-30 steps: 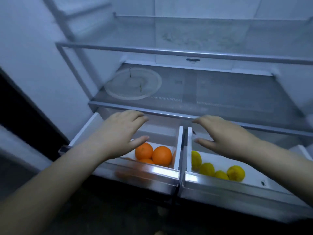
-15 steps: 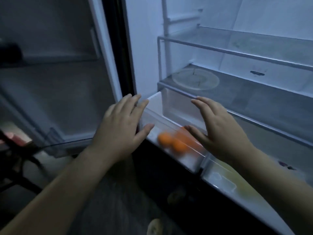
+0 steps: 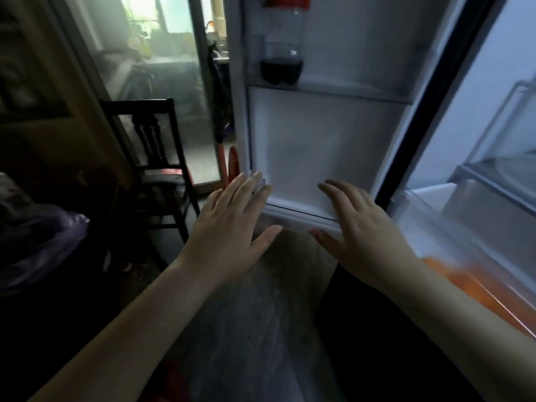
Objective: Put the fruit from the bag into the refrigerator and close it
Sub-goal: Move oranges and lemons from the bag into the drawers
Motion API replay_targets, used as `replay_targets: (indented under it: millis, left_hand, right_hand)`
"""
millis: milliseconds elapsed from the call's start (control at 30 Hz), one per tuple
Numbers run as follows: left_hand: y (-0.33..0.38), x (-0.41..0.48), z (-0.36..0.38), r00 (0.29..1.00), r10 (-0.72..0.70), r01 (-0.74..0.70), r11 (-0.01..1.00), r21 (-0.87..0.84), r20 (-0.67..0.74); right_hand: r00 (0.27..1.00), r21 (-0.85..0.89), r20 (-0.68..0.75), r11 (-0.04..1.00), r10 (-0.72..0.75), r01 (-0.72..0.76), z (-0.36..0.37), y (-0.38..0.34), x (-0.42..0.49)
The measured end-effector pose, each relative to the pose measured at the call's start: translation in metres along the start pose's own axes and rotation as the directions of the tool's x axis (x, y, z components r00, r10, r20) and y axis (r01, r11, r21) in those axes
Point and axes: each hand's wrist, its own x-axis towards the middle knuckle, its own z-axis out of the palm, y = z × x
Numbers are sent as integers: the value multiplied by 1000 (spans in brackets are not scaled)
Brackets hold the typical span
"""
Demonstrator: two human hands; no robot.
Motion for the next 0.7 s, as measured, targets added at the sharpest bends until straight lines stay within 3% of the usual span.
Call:
replay_targets:
  millis: [300,700]
  left_hand:
    - [-165,-55,2,959,-283,280,956,82,21]
    - [-335,-174,9,771,-635,620,766,171,49]
  right_hand:
    - [959,141,102,959,-263,248,84,-136,128]
    - [808,319,95,786,-582,529,208,-314,239]
